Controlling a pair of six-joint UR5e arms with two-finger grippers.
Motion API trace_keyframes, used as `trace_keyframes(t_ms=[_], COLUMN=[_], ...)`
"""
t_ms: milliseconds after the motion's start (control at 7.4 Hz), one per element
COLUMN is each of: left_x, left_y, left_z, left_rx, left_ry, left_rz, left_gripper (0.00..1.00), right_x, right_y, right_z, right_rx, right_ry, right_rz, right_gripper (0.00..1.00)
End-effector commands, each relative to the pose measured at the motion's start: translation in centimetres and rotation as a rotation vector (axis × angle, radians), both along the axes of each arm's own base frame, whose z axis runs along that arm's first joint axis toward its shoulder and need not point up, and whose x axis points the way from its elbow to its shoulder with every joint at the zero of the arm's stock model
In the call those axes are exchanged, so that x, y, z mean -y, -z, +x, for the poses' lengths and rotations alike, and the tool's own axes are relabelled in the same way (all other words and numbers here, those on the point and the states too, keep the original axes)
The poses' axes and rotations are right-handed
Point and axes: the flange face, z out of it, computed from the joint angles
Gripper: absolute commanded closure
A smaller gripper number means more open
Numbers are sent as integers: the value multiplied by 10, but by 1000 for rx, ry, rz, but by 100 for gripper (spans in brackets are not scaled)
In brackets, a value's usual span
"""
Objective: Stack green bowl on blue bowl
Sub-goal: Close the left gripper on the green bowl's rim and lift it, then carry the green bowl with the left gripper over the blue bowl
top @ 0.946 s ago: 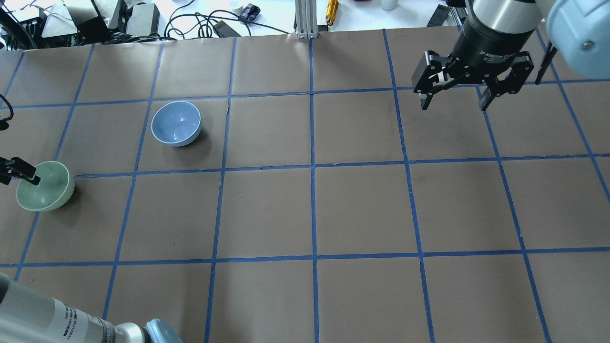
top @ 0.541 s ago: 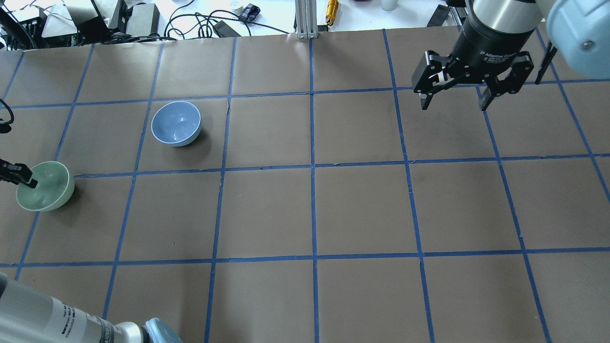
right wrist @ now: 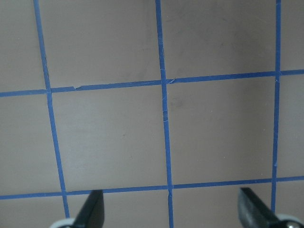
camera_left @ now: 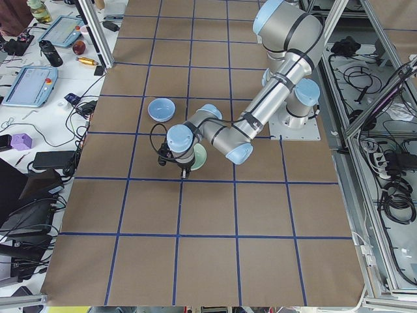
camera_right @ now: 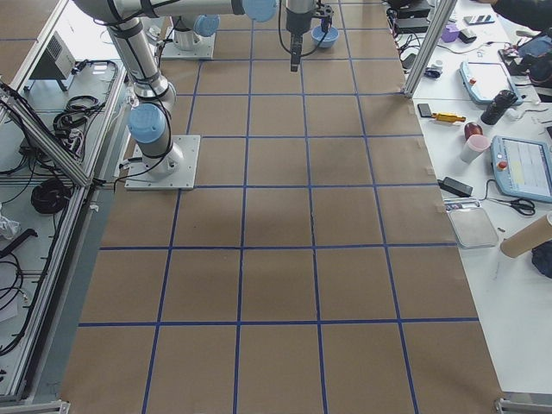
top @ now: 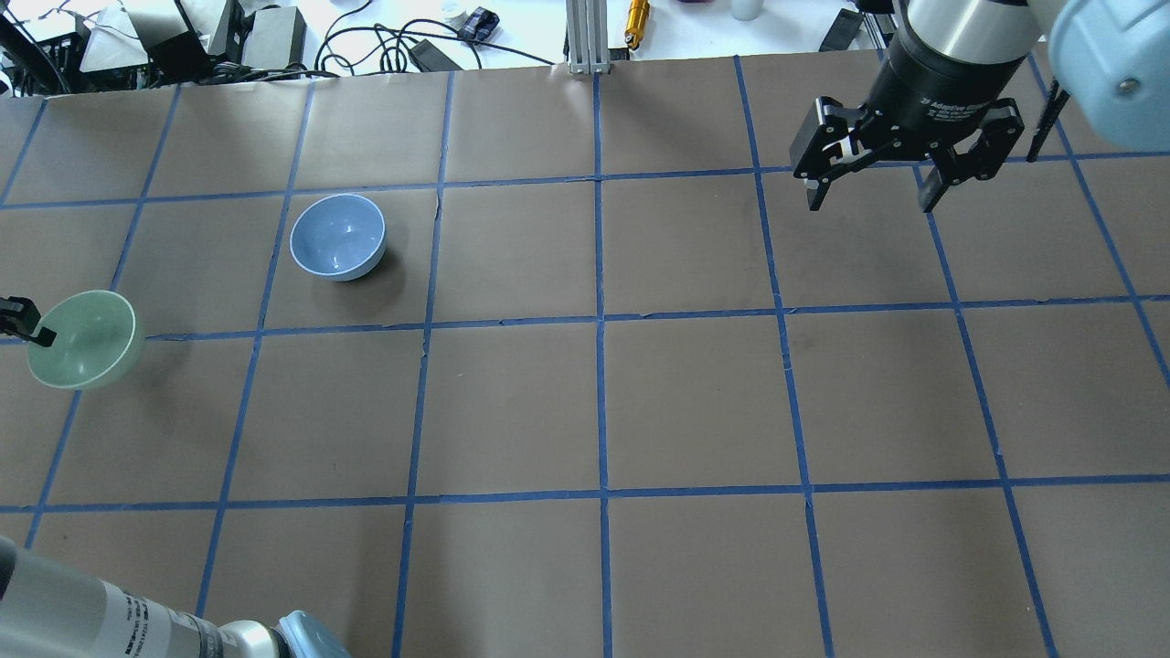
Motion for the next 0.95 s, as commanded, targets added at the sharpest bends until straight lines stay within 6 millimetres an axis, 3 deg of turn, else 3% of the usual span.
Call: trace_keyframes(t_ms=[0, 135, 405, 541, 811], left_x=[37, 52, 85, 94, 115], left_y=[-37, -37, -46, -40, -15], left_z=[-95, -127, -213, -243, -245], left_rx=[13, 6, 1, 4, 9], left_ry=[1, -41, -92, -107, -171], left_rz=[-6, -5, -28, -36, -66], left_gripper=[87, 87, 87, 87, 87], right_x=[0, 0, 0, 0, 0], right_y=[0, 0, 1, 0, 0], right_z=[0, 0, 0, 0, 0], right_rx=[0, 0, 0, 0, 0], right_ry=[0, 0, 0, 0, 0], right_rz=[1, 1, 2, 1, 1], right_gripper=[0, 0, 0, 0, 0])
